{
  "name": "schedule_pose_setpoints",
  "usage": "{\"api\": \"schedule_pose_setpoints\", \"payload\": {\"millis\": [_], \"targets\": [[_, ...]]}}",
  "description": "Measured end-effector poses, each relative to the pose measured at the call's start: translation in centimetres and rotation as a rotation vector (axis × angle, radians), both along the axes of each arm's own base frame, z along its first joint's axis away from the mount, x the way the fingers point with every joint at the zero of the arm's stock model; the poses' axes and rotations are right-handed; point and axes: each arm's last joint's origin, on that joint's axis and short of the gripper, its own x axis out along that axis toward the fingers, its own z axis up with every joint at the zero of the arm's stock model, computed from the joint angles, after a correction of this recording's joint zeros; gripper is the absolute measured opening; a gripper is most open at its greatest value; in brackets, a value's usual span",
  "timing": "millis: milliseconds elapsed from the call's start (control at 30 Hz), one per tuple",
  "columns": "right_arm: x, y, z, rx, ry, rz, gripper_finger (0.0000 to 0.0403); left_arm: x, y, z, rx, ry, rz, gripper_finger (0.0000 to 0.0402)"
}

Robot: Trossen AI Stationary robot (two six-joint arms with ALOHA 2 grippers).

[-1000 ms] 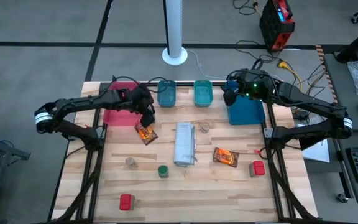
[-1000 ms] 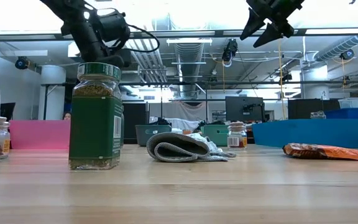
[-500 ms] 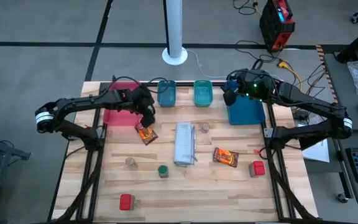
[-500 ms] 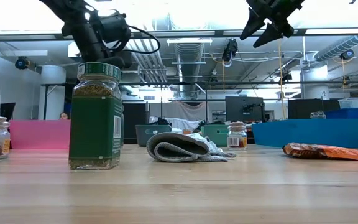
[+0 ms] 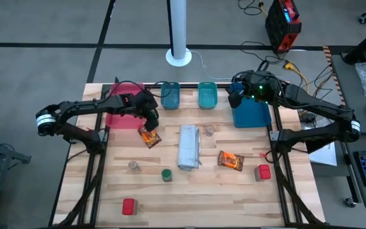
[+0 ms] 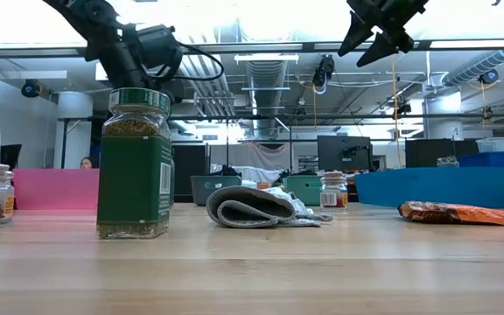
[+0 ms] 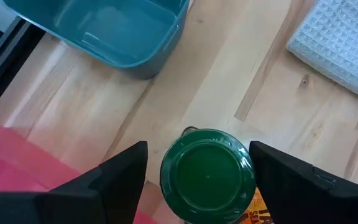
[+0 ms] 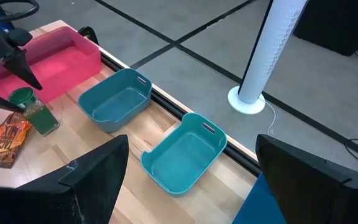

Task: Sort spices by type
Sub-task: Put the top green seasoning bottle into the pink bin

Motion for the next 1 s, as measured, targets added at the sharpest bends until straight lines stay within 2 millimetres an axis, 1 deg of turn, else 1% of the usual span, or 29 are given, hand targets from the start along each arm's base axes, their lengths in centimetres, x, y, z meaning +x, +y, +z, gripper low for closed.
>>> {"api": "schedule_pose_setpoints", "payload": {"millis": [100, 267, 467, 533, 667, 733, 800, 867, 900, 1000], "targets": [[0.0, 0.0, 0.0, 0.000, 0.000, 0.001, 0.0343, 0.0, 0.0, 0.0, 0.000, -0.001, 0.000, 0.0246], [0.0, 0.0, 0.0, -0.004, 0.007, 0.005, 0.0343, 0.0, 0.0, -0.1, -0.008, -0.001, 0.005, 0.0188], [0.0, 0.0, 0.0, -0.024, 0.030, 0.022, 0.0343, 0.0, 0.0, 0.0, -0.026, -0.021, 0.045, 0.0187], [0.0, 0.0, 0.0, -0.028, 0.034, 0.025, 0.0343, 0.2, 0.0, 0.6, -0.047, -0.044, 0.048, 0.0187], [0.0, 0.0, 0.0, -0.024, 0.034, 0.023, 0.0343, 1.2, 0.2, 3.4, -0.053, -0.126, 0.023, 0.0187], [-0.1, 0.0, -0.1, -0.026, 0.041, 0.026, 0.0343, 1.3, 0.3, 5.4, -0.066, -0.122, 0.008, 0.0187], [0.0, 0.0, -0.1, -0.025, 0.040, 0.025, 0.0343, 1.3, 0.2, 7.9, -0.054, -0.105, -0.021, 0.0187], [0.0, 0.0, 0.0, -0.021, 0.025, 0.019, 0.0343, 0.9, 0.3, 10.4, -0.005, -0.067, -0.059, 0.0187], [0.0, 0.0, 0.1, -0.020, 0.012, 0.014, 0.0343, 0.5, 0.4, 11.3, 0.030, -0.036, -0.071, 0.0187], [0.3, -0.1, 0.2, -0.030, -0.018, 0.013, 0.0343, -1.1, 1.9, 12.9, 0.113, 0.036, -0.062, 0.0187]]}}
